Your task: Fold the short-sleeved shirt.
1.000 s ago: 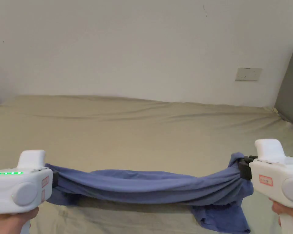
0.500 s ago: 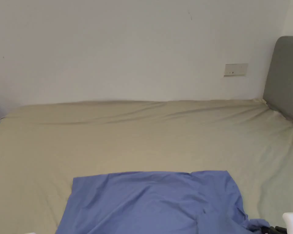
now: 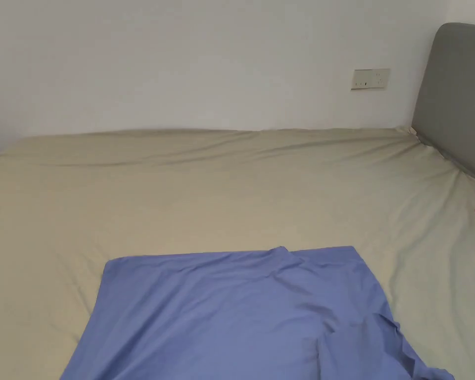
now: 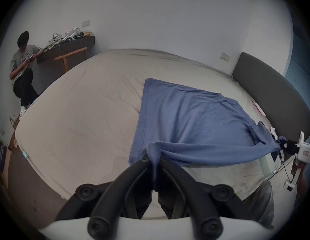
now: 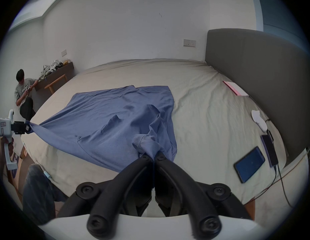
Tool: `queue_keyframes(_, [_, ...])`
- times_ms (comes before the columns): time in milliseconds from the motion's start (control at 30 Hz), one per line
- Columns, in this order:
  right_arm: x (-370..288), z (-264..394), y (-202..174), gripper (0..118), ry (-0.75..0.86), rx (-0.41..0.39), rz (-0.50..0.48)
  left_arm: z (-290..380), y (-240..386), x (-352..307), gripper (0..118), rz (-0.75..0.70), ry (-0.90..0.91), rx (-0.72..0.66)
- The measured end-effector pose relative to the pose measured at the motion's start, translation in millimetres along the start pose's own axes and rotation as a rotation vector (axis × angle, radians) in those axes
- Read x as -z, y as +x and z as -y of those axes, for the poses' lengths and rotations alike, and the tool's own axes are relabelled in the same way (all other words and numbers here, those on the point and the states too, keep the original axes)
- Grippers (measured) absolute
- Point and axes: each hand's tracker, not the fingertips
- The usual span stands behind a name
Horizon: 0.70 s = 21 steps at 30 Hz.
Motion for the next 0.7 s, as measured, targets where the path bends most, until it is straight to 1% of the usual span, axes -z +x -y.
queue_keyframes(33, [-4,3,2,3,-0.002,0.016,-0.002,2,2,-5,0,-0.006,0.005,0.005])
queue_keyframes(100, [-14,9,2,3,0.001,0.020,-0.007,6,3,-17,0,-0.011,0.019,0.019])
queue_keyframes(133, [-18,11,1,3,0.009,0.013,-0.004,7,3,-20,0,-0.013,0.017,0.024])
queue_keyframes(200, [-22,12,3,3,0.005,-0.029,-0.003,10,-1,-22,0,-0.045,0.018,0.039])
queue_keyframes(233, [-24,13,4,3,0.001,-0.029,-0.007,11,-4,-22,0,-0.041,-0.006,0.040])
queue_keyframes(300, [-29,13,2,3,-0.016,-0.022,-0.022,15,-11,-25,0,-0.011,-0.033,-0.024])
queue_keyframes(333, [-32,14,1,3,-0.015,-0.028,-0.026,17,-11,-27,0,-0.009,-0.033,-0.032])
queue_keyframes(400, [-34,15,-4,3,-0.027,-0.063,-0.022,20,-8,-26,0,-0.031,-0.034,-0.013])
queue_keyframes(500, [-39,15,-7,3,-0.053,-0.041,-0.047,22,-2,-28,0,-0.039,-0.057,0.011])
queue_keyframes(533, [-43,15,-9,3,-0.053,-0.046,-0.053,22,0,-30,0,-0.032,-0.057,0.013])
queue_keyframes(633, [-42,19,-12,3,-0.051,-0.106,-0.038,22,0,-25,0,-0.046,-0.072,0.047])
queue_keyframes(700, [-27,23,-7,3,-0.077,-0.100,-0.034,24,-6,-8,0,-0.081,-0.088,0.061])
